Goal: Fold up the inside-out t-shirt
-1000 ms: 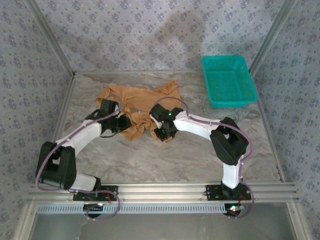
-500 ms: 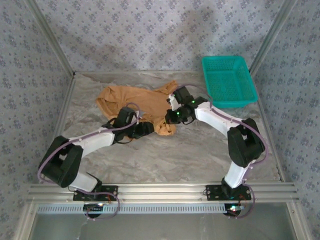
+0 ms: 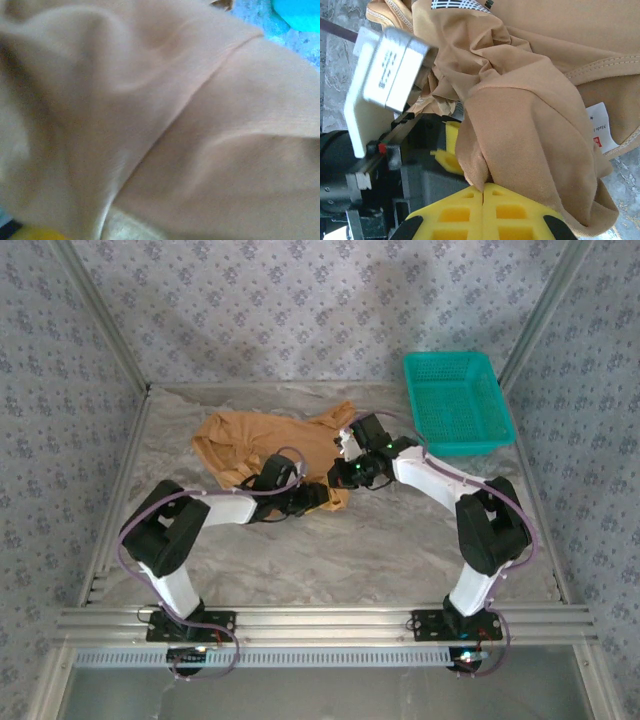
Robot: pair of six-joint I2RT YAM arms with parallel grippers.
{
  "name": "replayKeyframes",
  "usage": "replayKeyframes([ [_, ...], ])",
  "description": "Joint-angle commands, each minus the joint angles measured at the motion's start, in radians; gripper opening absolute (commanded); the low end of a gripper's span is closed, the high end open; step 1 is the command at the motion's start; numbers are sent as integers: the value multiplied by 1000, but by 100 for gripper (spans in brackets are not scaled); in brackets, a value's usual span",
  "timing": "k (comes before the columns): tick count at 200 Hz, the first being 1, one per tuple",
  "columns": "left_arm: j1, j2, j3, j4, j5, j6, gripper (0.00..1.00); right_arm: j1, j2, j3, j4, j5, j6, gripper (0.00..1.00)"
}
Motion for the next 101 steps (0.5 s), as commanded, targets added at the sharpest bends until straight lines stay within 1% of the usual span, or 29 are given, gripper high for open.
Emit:
replayKeyframes([
  [1,-10,21,30,94,-5,-39,9,-13,-12,-19,1,-7,18,0],
  [4,-11,18,28,102,-5,-40,3,-20,-8,-20,2,-2,22,0],
  [7,-14,14,25,108,-4,-41,0,-27,-4,-21,3,2,27,0],
  [27,-51,-51,13,63,-48,12,0,-108,39,-25,32,18,86,0],
  [53,-165,-167,-15,-19,-173,173,0,-208,127,11,75,-5,167,0],
  [68,-230,-215,-59,-5,-243,245,0,-229,175,56,74,-33,180,0],
  [90,-286,-271,-159,71,-337,312,0,-242,210,101,49,-55,181,0],
  [101,-293,-284,-199,102,-364,329,5,-243,206,103,47,-58,178,0],
])
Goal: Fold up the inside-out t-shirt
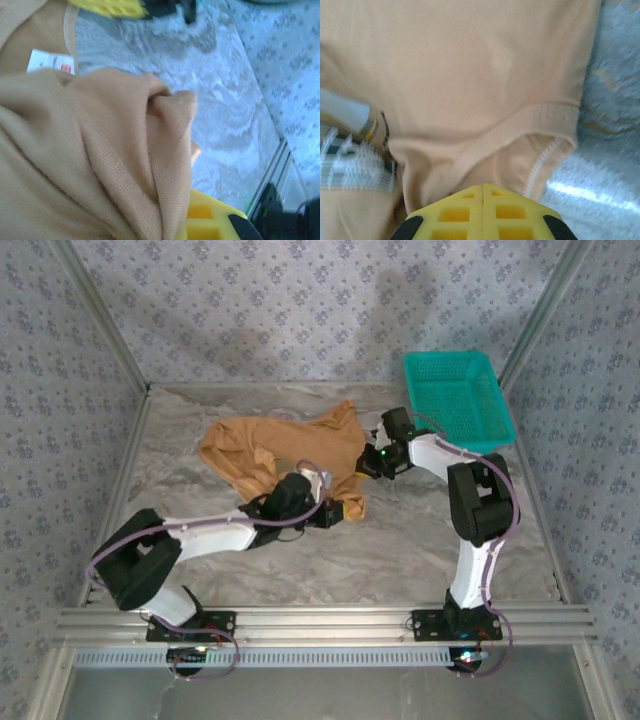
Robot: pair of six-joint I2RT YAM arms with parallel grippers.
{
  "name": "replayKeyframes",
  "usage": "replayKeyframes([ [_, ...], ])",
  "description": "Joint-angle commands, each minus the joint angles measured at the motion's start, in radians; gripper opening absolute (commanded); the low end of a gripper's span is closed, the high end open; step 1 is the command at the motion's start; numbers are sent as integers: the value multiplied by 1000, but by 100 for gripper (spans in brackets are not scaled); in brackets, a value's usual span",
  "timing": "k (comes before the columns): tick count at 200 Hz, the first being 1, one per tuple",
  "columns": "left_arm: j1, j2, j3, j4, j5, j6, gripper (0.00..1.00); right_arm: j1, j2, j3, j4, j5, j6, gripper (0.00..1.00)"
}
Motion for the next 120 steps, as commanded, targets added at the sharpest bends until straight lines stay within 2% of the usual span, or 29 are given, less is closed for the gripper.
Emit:
replayKeyframes([
  [1,-16,-30,-93,51,-132,120,5,4,-3,52,-11,-35,26,0],
  [18,-18,-31,-110,41,-147,150,35,9,-28,44,-28,-48,8,0],
  [31,-18,-34,-100,-6,-163,180,42,19,-61,36,-62,-48,-26,0],
  [58,-10,-62,-81,-61,-182,209,47,36,-168,-22,-143,35,-89,0],
  [75,10,-59,-45,-117,-168,190,44,54,-253,-80,-192,129,-138,0],
  [88,25,-48,-24,-133,-128,147,42,72,-320,-153,-203,157,-164,11],
  [105,28,-39,-1,-157,-86,58,44,106,-394,-235,-203,130,-173,25],
  [120,29,-36,12,-185,-51,-31,44,158,-433,-281,-232,119,-176,32],
])
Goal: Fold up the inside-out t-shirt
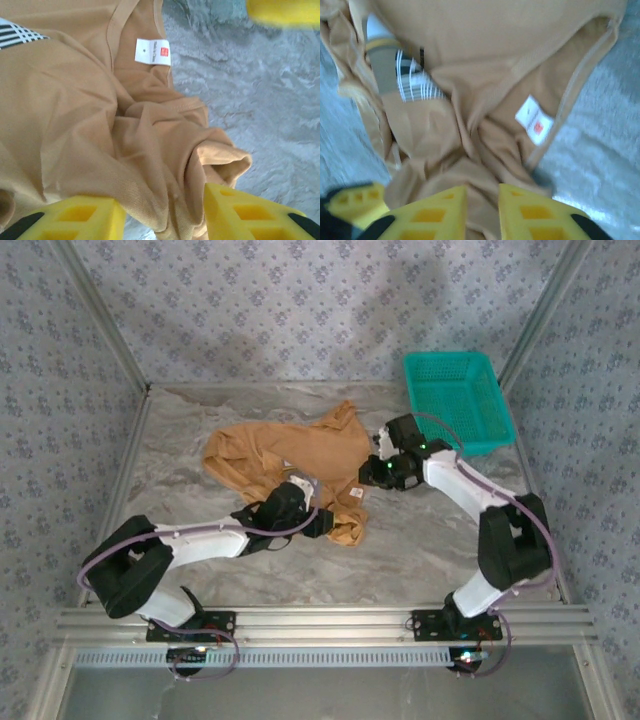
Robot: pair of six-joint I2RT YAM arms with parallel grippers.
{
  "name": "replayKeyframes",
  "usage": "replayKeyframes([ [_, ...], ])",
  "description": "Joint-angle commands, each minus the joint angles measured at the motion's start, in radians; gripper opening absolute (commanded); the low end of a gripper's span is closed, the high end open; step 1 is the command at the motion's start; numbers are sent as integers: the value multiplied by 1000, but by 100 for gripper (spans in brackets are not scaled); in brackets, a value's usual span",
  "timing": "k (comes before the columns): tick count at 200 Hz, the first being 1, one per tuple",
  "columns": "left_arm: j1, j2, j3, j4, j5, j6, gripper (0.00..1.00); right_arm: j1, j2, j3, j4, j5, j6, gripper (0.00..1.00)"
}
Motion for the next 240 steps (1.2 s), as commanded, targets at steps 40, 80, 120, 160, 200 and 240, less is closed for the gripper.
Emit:
replayKeyframes([
  [40,-8,-31,69,-149,102,-251,32,174,-23,-109,-79,73,-39,40],
  [80,-55,-61,96,-253,77,-278,40,174,89,-73,-70,84,-68,41],
  [120,-83,-39,60,-165,120,-314,46,160,115,-73,5,17,-5,0],
  [160,-86,55,54,-18,172,-361,46,152,54,-142,115,-76,115,0],
  [200,-69,123,72,-26,173,-364,45,150,26,-155,111,-80,126,0],
  [240,-29,181,79,-4,169,-387,41,159,6,-149,107,-82,126,0],
])
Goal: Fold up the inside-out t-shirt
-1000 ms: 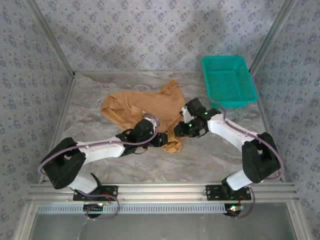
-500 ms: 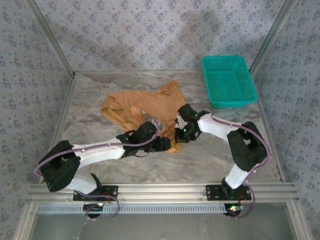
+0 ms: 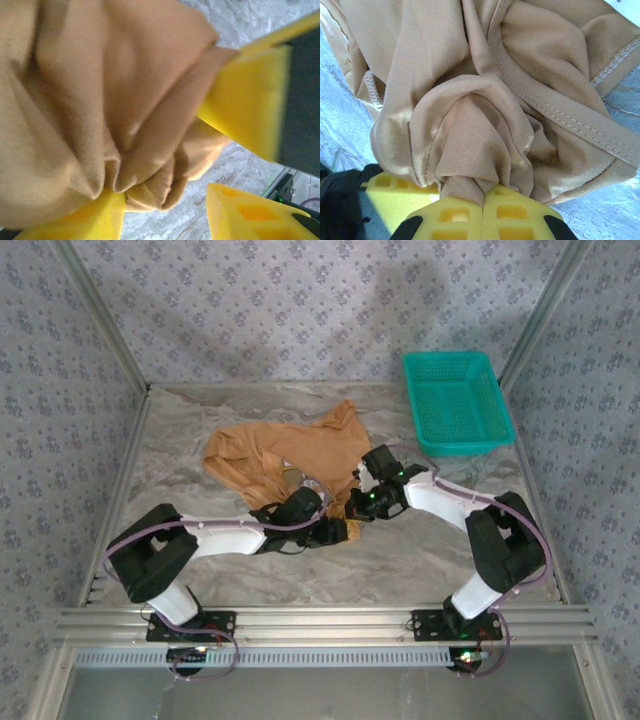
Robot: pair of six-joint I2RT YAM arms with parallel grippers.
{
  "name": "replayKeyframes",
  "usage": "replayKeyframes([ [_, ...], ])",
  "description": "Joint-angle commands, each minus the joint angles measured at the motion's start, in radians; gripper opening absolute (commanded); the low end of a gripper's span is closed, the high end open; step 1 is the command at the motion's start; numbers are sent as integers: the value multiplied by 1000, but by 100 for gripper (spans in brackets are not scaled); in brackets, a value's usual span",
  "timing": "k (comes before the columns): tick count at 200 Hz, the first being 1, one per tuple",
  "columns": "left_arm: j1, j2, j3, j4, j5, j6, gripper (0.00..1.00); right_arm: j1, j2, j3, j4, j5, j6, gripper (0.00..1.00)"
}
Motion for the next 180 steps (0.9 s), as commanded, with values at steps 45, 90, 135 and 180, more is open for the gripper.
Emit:
replayKeyframes([
  [45,30,4,82,-31,6,12,0,-43,-19,-8,8,41,34,0],
  [90,-46,-217,198,-167,-238,255,0,-255,105,74,87,67,173,0],
  [135,-69,-259,37,116,-303,372,0,-222,103,188,45,6,181,0],
  [180,-50,-249,-3,-3,-362,326,7,-223,27,193,11,-47,133,1],
])
